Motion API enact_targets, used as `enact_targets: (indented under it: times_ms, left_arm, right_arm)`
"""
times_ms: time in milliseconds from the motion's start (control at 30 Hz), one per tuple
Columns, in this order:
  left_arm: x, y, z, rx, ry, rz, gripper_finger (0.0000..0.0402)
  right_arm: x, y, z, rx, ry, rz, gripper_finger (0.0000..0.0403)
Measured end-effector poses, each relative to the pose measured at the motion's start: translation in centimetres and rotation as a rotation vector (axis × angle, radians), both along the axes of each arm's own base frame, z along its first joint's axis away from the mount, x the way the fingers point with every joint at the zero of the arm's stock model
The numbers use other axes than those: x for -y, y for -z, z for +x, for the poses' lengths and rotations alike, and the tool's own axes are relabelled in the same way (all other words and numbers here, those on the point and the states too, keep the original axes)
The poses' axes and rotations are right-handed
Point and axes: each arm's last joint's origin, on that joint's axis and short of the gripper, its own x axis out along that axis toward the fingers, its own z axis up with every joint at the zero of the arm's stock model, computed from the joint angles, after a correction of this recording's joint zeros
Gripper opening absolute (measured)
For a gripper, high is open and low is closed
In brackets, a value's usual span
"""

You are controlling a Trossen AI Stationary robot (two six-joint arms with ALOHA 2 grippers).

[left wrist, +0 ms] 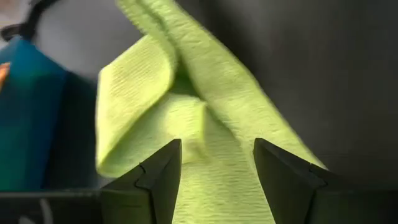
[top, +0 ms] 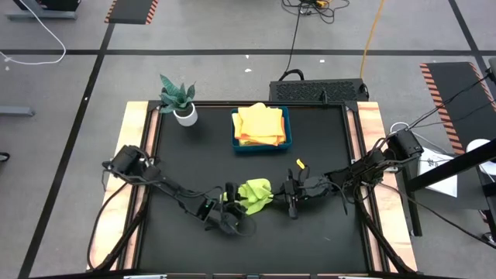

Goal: Fold microfiber towels
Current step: Fold the green microfiber cloth

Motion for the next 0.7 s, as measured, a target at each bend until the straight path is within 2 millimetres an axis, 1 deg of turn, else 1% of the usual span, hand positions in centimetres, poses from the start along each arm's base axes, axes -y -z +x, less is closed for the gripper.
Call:
enact_targets:
  times_ms: [200, 300, 367, 533, 600, 700]
  left_arm:
    - [-0.4, 0.0, 0.1, 0.034, -0.065, 0.074, 0.0203]
    - [-0.5, 0.0, 0.2, 0.025, -0.053, 0.09, 0.0189]
    - [-0.7, 0.0, 0.3, 0.013, -0.038, 0.068, 0.0176]
    - [-1.0, 0.0, 0.4, 0.008, -0.04, 0.073, 0.0126]
    - [-1.1, 0.1, 0.4, 0.001, -0.031, 0.087, 0.0097]
    - [-1.3, 0.2, 0.4, -0.026, -0.028, 0.095, 0.0042]
  right_arm:
    - [0.0, 0.1, 0.0, -0.01, 0.005, 0.012, 0.0]
    - [0.0, 0.1, 0.0, -0.009, 0.006, 0.013, 0.0]
    - [0.0, 0.1, 0.0, -0.009, 0.006, 0.014, 0.0]
    - [0.0, 0.1, 0.0, -0.009, 0.006, 0.014, 0.0]
    - [0.0, 0.1, 0.0, -0.009, 0.006, 0.014, 0.0]
    - [0.0, 0.1, 0.0, -0.009, 0.006, 0.014, 0.0]
